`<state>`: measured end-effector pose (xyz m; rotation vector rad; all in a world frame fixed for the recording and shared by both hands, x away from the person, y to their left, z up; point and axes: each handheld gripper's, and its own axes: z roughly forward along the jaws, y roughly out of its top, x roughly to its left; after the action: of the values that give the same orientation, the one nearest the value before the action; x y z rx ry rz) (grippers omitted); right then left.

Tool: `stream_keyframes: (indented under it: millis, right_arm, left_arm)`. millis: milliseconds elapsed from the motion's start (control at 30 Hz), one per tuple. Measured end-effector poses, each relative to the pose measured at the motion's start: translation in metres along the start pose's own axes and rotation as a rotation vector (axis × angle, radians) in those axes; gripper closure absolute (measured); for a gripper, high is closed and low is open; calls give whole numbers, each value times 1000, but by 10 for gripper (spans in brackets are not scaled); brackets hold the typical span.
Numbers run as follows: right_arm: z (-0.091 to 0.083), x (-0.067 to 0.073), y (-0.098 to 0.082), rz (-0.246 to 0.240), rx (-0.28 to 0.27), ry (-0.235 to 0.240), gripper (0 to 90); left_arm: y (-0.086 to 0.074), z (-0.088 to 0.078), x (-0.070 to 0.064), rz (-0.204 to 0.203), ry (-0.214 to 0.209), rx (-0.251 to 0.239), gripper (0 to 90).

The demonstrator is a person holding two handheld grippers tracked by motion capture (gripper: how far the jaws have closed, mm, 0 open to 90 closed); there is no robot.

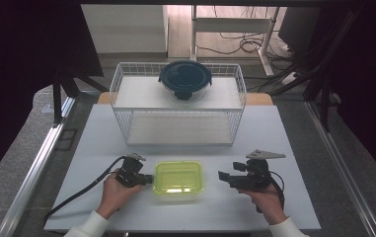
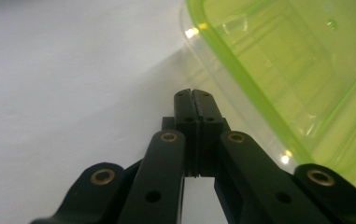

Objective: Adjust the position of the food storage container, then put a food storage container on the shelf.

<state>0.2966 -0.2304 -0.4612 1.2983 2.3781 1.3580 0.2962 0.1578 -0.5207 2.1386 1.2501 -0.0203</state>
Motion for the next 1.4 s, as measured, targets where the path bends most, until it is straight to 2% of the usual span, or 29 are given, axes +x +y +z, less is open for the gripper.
stream_keyframes:
  millis: [33,100,200,367,433,467,600,633,700,867,933,1000,1100,1300,1400]
  right_arm:
    - [-1,-1,0,3,-3,-2,224]
    - [-3,-2,1,10,-10,-7,224]
    - [-4,-2,1,12,-18,-10,224]
    - [-4,-1,1,2,-14,-3,224]
    - [-4,-1,1,2,-12,-1,224]
    - [-3,-1,0,-2,-10,0,224]
    - [-1,1,0,-12,0,5,223]
    - [-1,1,0,-17,2,7,222]
    - [0,2,0,-24,7,15,221]
    - [3,4,0,-11,18,47,220]
    - [4,4,0,-14,26,58,219]
    - [5,5,0,-14,33,63,219]
    - [6,6,-1,-20,42,66,237]
    - [12,6,-1,-13,71,70,285]
    - [16,6,-2,-7,81,78,304]
  left_arm:
    - [-1,-4,-1,9,18,-7,900]
    - [-3,-10,-1,11,26,-24,900]
    - [-6,-21,-2,-4,20,-72,900]
    - [-7,-44,-2,1,-3,-157,869]
    - [-7,-51,-3,5,-17,-178,787]
    - [-7,-53,-3,2,-19,-180,690]
    - [-8,-62,-6,-9,6,-228,410]
    - [-8,-64,-6,-17,5,-236,355]
    - [-8,-66,-6,-23,-2,-243,305]
    - [-7,-58,-6,-36,-21,-237,286]
    - [-5,-50,-6,-62,-49,-225,262]
    - [-4,-48,-6,-64,-50,-221,253]
    - [-4,-49,-5,-73,-42,-222,248]
    - [-3,-49,-4,-88,-63,-220,249]
    - [-4,-47,-2,-99,-94,-219,253]
